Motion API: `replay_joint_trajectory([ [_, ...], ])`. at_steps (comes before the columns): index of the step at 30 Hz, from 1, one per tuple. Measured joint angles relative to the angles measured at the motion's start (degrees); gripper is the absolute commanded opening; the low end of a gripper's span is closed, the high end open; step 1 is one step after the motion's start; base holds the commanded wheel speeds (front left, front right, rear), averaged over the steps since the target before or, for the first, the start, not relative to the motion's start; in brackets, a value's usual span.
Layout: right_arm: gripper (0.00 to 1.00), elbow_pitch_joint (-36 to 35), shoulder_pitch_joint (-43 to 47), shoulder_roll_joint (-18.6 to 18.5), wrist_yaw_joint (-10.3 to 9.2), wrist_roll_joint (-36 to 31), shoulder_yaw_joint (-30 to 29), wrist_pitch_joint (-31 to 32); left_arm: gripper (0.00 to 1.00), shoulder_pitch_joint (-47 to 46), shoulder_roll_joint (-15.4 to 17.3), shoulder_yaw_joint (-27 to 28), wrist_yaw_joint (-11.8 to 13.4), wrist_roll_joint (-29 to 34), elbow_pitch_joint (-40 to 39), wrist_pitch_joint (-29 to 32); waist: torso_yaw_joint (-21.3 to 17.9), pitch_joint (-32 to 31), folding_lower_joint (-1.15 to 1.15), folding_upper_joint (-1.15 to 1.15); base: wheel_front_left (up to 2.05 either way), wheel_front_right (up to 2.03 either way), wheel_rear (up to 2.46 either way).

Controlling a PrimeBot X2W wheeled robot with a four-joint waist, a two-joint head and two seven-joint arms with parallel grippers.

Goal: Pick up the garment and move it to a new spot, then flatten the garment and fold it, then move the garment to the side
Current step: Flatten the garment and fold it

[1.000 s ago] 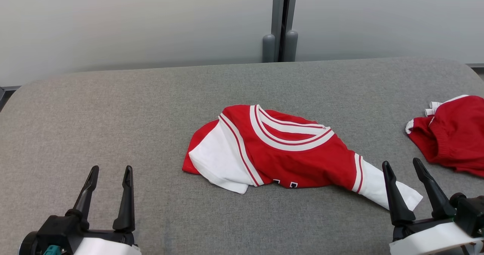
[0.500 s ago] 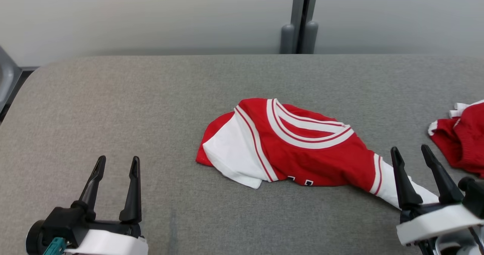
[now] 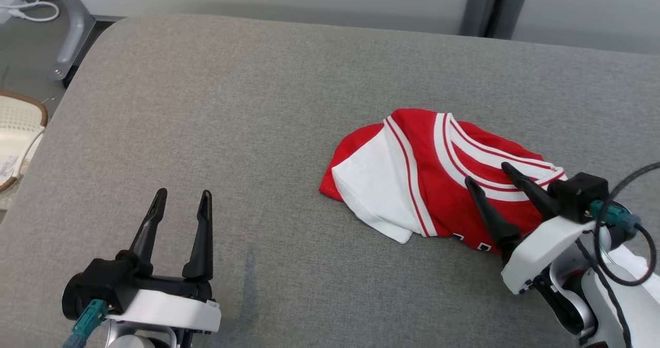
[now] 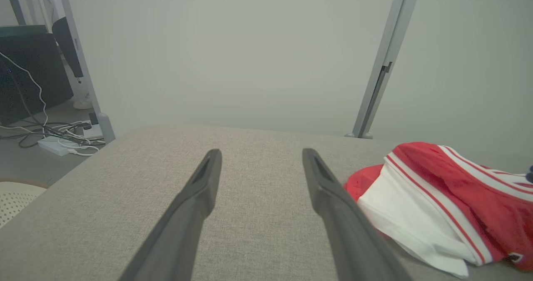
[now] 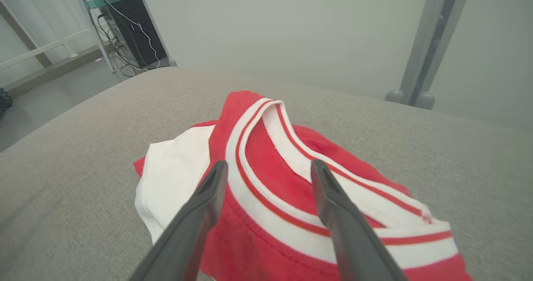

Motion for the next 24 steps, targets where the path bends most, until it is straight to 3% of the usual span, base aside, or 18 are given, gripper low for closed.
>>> replay_joint_trajectory([
  [9,1.00,5.3,-6.8,-5.5,0.00,3.9,10.8,4.1,1.00,-2.0,-1.7,1.3,-1.9,0.7,2.3,-0.4,2.5,2.5,0.00,0.00,0.00,0.00,0.00],
  [11,0.45,5.7,-7.0,-6.3,0.00,4.5,11.7,4.2,1.00,-2.0,-2.1,1.8,-2.1,1.2,2.3,-0.4,2.4,2.6,0.00,0.00,0.00,0.00,0.00],
  [13,0.00,5.5,-7.2,-6.7,0.00,4.7,12.4,4.2,1.00,-2.0,-2.4,2.5,-2.5,1.7,2.3,-0.4,2.2,2.6,0.00,0.00,0.00,0.00,0.00],
  [24,0.00,-7.1,-9.6,-5.9,0.00,1.2,13.1,0.6,1.00,-2.0,-3.7,5.0,-4.1,3.8,2.4,-0.4,-0.5,1.8,0.00,0.00,0.00,0.00,0.00],
])
